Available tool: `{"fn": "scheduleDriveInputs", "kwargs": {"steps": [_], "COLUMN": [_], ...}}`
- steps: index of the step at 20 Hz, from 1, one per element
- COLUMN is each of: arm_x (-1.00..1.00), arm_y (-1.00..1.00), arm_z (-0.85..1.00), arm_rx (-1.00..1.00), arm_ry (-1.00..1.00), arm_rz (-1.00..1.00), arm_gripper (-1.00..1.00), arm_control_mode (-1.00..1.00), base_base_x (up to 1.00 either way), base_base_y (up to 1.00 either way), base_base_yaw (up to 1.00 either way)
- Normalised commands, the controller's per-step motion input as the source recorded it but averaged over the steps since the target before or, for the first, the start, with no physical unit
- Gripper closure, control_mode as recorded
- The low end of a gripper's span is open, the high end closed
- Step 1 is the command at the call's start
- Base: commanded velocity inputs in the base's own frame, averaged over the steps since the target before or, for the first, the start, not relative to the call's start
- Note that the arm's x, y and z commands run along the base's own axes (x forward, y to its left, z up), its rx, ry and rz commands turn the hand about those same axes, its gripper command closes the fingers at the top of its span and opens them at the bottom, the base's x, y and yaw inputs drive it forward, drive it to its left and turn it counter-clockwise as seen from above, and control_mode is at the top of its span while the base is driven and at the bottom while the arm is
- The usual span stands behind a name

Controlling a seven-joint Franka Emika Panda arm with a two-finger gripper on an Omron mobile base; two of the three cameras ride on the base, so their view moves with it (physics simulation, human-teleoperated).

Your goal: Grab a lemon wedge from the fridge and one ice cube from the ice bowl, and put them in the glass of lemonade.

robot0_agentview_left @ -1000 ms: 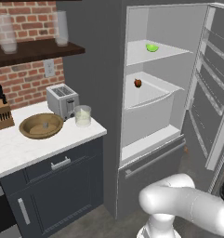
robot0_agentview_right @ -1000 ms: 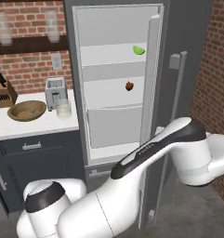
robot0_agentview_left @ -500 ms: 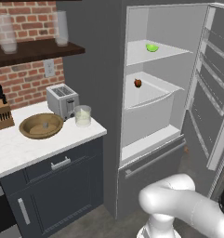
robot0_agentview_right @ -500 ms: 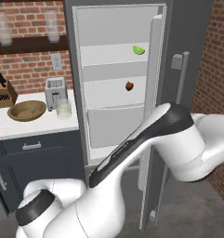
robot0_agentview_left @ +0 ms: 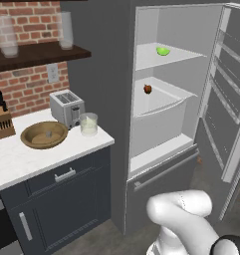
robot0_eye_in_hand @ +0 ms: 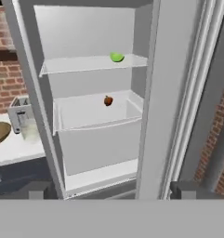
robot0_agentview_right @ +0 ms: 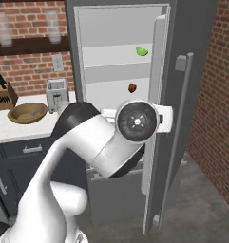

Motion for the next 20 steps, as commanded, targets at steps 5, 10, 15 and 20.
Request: {"fn": "scheduleDriveInputs", "kwargs": {"steps": [5,10,15,20], "arm_x": [0.36,0.96,1.0,0.92], "arm_y": [1.0,0.75,0.21,-0.35], "arm_z": [0.05,0.0,0.0,-0.01], "arm_rx": [-0.45,-0.57,-0.44,-0.21], "arm_ry": [0.01,0.34,0.4,0.22], "arm_rz": [-0.21,-0.21,-0.28,-0.34], "arm_gripper": [-1.0,-1.0,-1.0,-1.0], "arm_control_mode": [-1.0,-1.0,-1.0,-1.0], "base_base_x": [0.0,0.0,0.0,0.0], "base_base_y": [0.0,0.0,0.0,0.0], "base_base_yaw": [0.0,0.0,0.0,0.0]}}
